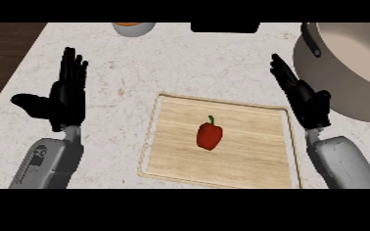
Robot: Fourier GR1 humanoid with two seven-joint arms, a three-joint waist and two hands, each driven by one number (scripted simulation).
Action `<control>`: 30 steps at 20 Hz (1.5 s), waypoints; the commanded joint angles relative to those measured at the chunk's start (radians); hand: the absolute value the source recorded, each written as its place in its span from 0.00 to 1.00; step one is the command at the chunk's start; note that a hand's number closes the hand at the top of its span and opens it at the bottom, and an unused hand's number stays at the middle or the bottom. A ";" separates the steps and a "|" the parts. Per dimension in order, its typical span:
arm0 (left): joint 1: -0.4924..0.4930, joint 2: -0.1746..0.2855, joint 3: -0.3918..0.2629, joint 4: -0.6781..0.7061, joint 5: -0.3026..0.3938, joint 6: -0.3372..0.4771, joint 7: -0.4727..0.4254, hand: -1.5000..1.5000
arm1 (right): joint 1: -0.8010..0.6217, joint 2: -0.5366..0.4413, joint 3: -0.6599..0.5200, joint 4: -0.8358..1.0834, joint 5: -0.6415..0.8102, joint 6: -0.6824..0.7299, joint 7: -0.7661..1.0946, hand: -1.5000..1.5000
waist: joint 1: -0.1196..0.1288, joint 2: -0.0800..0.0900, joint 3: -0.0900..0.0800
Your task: Pick the bell pepper from the tray and place it in the pot
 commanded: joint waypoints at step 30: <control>0.163 0.116 -0.246 0.055 -0.030 -0.356 0.187 0.50 | 0.021 0.373 0.306 -0.315 1.180 -0.675 1.151 0.00 | -0.037 0.021 0.004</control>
